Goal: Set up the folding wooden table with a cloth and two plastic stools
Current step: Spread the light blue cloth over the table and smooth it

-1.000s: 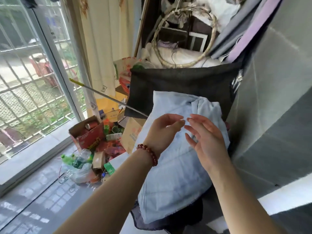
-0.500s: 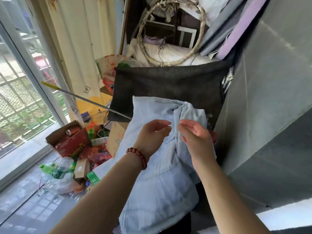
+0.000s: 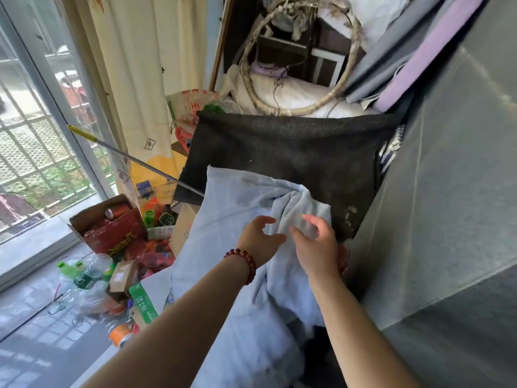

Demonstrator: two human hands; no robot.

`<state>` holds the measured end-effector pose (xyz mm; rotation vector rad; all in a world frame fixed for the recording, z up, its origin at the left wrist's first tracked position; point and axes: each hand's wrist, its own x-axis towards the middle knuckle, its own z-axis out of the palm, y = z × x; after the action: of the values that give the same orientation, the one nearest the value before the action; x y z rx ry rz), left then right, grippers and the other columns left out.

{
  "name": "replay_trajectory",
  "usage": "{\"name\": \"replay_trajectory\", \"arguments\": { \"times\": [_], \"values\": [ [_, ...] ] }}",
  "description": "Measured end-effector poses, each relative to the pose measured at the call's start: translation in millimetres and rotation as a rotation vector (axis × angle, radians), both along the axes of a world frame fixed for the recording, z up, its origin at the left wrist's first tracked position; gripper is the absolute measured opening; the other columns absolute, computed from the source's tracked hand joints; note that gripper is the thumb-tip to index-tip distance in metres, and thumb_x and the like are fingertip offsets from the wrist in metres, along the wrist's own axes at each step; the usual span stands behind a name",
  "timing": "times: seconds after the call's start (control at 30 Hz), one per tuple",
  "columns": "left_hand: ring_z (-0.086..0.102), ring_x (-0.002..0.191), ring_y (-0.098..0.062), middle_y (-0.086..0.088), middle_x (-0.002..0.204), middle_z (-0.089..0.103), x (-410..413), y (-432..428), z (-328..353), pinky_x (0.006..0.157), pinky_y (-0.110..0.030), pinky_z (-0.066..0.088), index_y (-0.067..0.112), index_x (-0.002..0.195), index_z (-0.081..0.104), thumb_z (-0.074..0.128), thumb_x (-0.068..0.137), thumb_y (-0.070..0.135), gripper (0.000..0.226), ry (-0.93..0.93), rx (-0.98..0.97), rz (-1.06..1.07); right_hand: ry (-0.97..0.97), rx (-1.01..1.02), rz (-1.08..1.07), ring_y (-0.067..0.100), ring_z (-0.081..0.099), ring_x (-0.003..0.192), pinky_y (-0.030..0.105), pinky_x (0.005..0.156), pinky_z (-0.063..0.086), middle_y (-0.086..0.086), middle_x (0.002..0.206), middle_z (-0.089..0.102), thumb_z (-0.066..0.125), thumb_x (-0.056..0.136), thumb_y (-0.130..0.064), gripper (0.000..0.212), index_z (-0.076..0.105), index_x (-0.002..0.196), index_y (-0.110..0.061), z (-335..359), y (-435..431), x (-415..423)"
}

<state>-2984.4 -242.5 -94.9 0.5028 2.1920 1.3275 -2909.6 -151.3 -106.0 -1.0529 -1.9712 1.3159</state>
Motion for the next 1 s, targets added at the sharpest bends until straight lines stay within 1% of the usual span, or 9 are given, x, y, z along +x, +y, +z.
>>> {"name": "replay_trajectory", "arguments": {
  "times": [0.1,0.27,0.43,0.6,0.67,0.73,0.8,0.9,1.0],
  "values": [
    [0.052,0.117,-0.019,-0.004,0.132,0.050,-0.6,13.0,-5.6,0.087,-0.024,0.042,0.016,0.137,0.039,0.065,0.085,0.024,0.059,-0.032,-0.044,-0.030,-0.077,0.095,-0.023,0.021,0.046,0.120,0.038,0.105,0.038,0.001,0.131,0.044,0.071,0.079,-0.020,0.042,0.059,0.119,-0.018,-9.6,5.4,-4.0],
    [0.055,0.112,-0.021,-0.006,0.122,0.059,-0.4,20.3,-13.0,0.083,-0.024,0.042,0.009,0.134,0.041,0.065,0.085,0.023,0.056,-0.051,-0.087,-0.016,-0.160,0.059,-0.073,0.031,0.041,0.127,0.046,0.104,0.038,0.011,0.144,0.032,0.073,0.077,-0.021,0.064,0.046,0.134,-0.016,-18.8,8.3,-9.8],
    [0.053,0.070,-0.015,0.000,0.073,0.059,-1.3,9.7,-15.8,0.058,-0.018,0.039,0.012,0.085,0.064,0.063,0.086,0.017,0.006,0.026,-0.088,-0.067,0.001,-0.079,-0.109,0.026,0.046,0.127,0.038,0.106,0.038,0.009,0.139,0.047,0.070,0.077,-0.011,0.071,0.038,0.140,-0.014,-17.2,2.3,-9.2],
    [0.058,0.081,-0.019,-0.001,0.085,0.061,0.6,-8.5,-21.2,0.076,-0.032,0.051,0.008,0.095,0.061,0.064,0.079,0.011,0.016,-0.085,0.047,-0.001,0.107,-0.210,-0.215,0.022,0.056,0.115,0.036,0.098,0.046,0.007,0.128,0.057,0.077,0.074,-0.019,0.070,0.043,0.134,-0.009,-2.7,-4.1,-5.5],
    [0.052,0.074,-0.019,-0.003,0.079,0.055,0.2,-17.7,-20.6,0.068,-0.033,0.046,0.006,0.088,0.056,0.063,0.076,0.012,0.015,-0.142,0.102,0.046,0.144,-0.274,-0.224,0.019,0.059,0.106,0.028,0.088,0.048,0.005,0.120,0.061,0.080,0.072,-0.023,0.068,0.048,0.129,-0.007,1.4,-13.1,-7.5],
    [0.049,0.069,-0.015,0.000,0.074,0.053,-0.9,-28.4,-16.2,0.062,-0.025,0.042,0.009,0.078,0.050,0.061,0.079,0.011,0.011,-0.191,0.160,0.122,0.162,-0.296,-0.169,0.013,0.065,0.094,0.017,0.074,0.049,0.003,0.109,0.067,0.081,0.071,-0.027,0.055,0.059,0.117,-0.006,4.2,-25.1,-10.0],
    [0.057,0.081,-0.017,-0.001,0.086,0.060,-2.7,-40.0,-13.3,0.070,-0.029,0.047,0.010,0.088,0.054,0.061,0.080,0.020,0.015,-0.231,0.197,0.171,0.169,-0.308,-0.076,0.002,0.066,0.080,0.010,0.063,0.049,-0.002,0.093,0.072,0.079,0.073,-0.030,0.036,0.068,0.102,-0.013,6.0,-40.3,-13.2],
    [0.055,0.101,-0.021,-0.004,0.108,0.058,-7.6,-60.6,-12.1,0.090,-0.036,0.046,0.010,0.105,0.051,0.062,0.081,0.036,0.037,-0.290,0.161,0.250,0.126,-0.365,0.021,0.005,0.069,0.082,0.023,0.078,0.055,-0.005,0.086,0.074,0.077,0.075,-0.034,0.028,0.071,0.098,-0.019,5.3,-67.4,-19.0],
    [0.056,0.103,-0.019,-0.001,0.111,0.058,-14.5,-86.3,-18.3,0.088,-0.031,0.046,0.012,0.113,0.051,0.064,0.080,0.044,0.048,-0.331,0.145,0.284,0.105,-0.404,0.064,0.011,0.070,0.084,0.032,0.084,0.055,-0.003,0.084,0.075,0.074,0.078,-0.030,0.019,0.073,0.093,-0.018,3.0,-94.4,-23.9]
  ]
}}
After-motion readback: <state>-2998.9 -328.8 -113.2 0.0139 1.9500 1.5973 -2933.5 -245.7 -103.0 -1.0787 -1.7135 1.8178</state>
